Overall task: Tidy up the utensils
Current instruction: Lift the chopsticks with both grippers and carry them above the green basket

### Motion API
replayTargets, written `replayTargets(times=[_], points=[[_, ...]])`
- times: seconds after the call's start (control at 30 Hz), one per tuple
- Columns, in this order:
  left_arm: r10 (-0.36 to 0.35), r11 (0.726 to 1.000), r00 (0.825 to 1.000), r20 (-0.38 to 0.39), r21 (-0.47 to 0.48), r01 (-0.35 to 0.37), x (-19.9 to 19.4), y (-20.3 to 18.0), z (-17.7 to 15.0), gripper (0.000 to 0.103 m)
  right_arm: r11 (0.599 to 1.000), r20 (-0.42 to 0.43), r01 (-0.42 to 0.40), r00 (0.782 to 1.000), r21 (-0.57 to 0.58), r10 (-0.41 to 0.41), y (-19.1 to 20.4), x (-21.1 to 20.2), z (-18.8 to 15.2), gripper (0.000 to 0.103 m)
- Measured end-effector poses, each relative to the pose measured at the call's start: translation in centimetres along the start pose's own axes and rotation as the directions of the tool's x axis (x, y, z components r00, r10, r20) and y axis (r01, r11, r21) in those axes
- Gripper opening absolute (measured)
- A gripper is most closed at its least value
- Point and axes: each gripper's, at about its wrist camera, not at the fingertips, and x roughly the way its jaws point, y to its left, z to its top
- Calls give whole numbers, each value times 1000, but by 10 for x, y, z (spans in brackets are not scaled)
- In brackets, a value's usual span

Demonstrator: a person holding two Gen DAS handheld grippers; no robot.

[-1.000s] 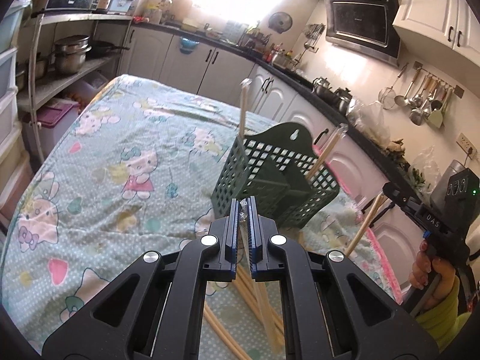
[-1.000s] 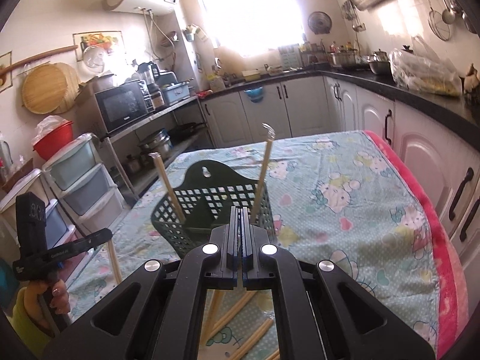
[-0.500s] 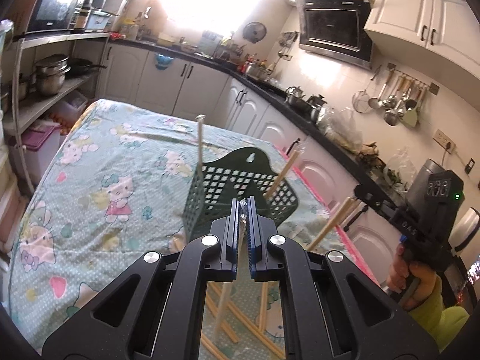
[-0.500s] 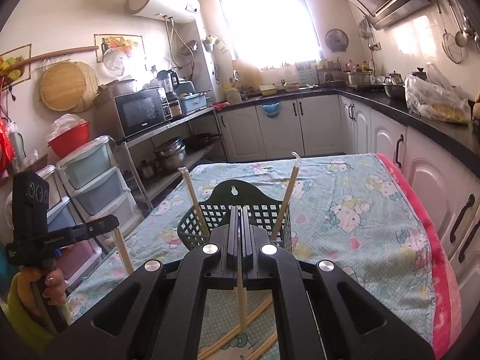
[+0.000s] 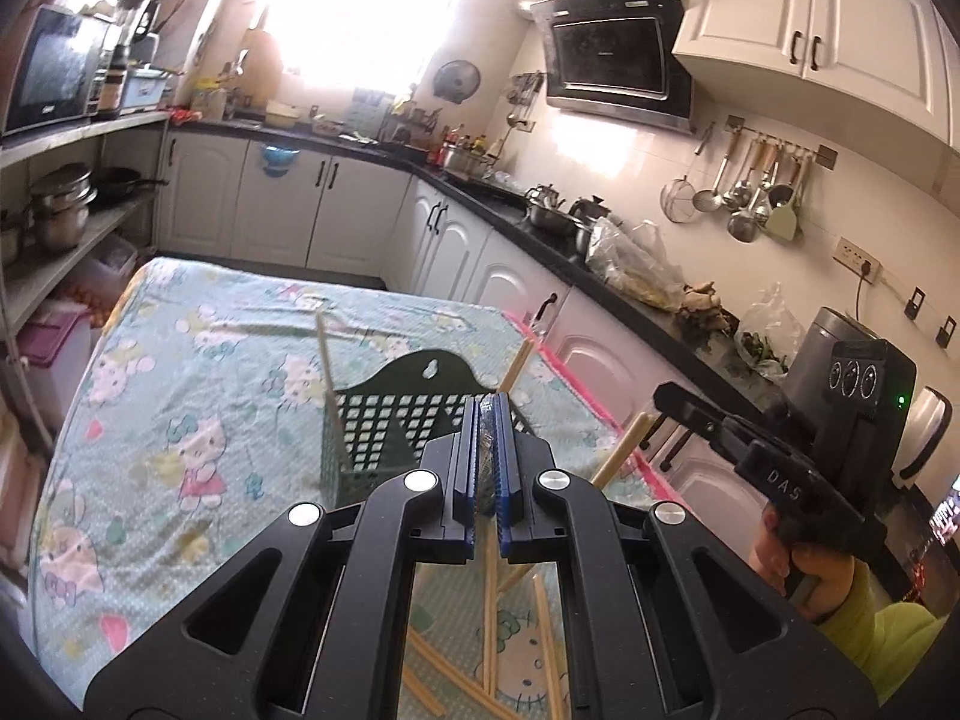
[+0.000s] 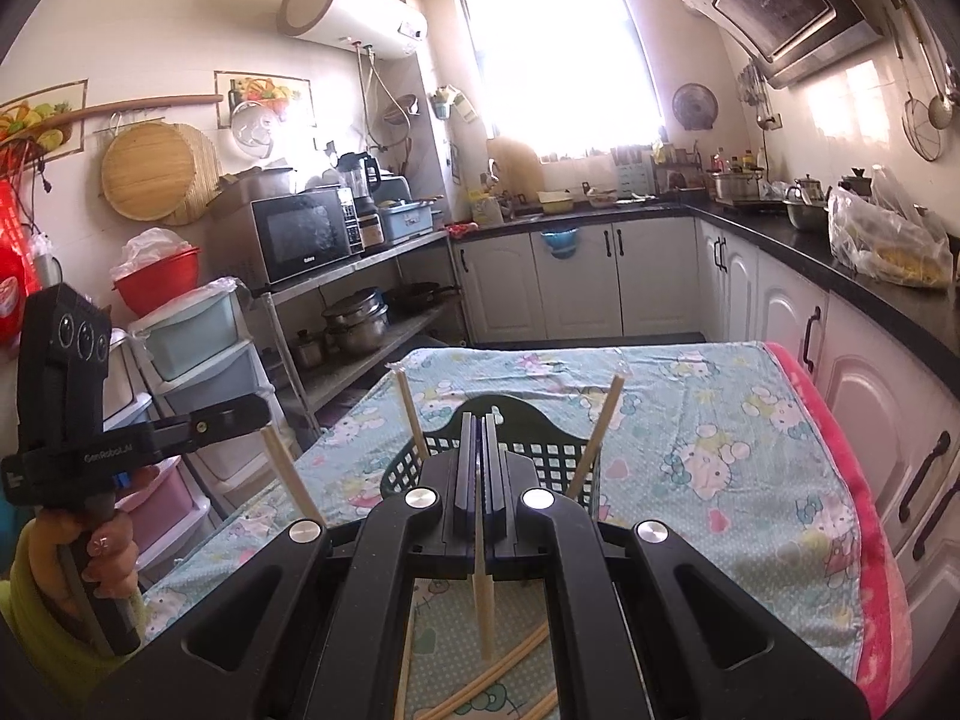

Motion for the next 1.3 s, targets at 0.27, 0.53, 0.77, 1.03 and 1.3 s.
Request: replayTargets(times=[0.27, 0.53, 0.77, 1.03, 1.3], points=[[-33, 999, 999, 37, 44, 31, 4, -16, 23, 2, 999, 35, -16, 999, -31, 17, 11, -3, 14, 2], [-54, 997, 995, 84, 66, 48, 4, -24, 47, 2, 999, 93, -19, 995, -49, 24, 17, -10, 33, 2], [-58, 995, 992, 115, 84, 49, 12, -29, 70, 2, 999, 143, -3, 990, -51, 11, 14, -12, 54, 2], [-59, 994, 989, 136, 98, 46, 26, -32, 94, 2, 998, 205, 35, 979, -54, -23, 7, -13, 78, 2], [-56, 995, 987, 149, 90, 43, 40, -31, 104, 2, 996, 248, 72, 967, -47, -59, -5, -14, 90, 2]])
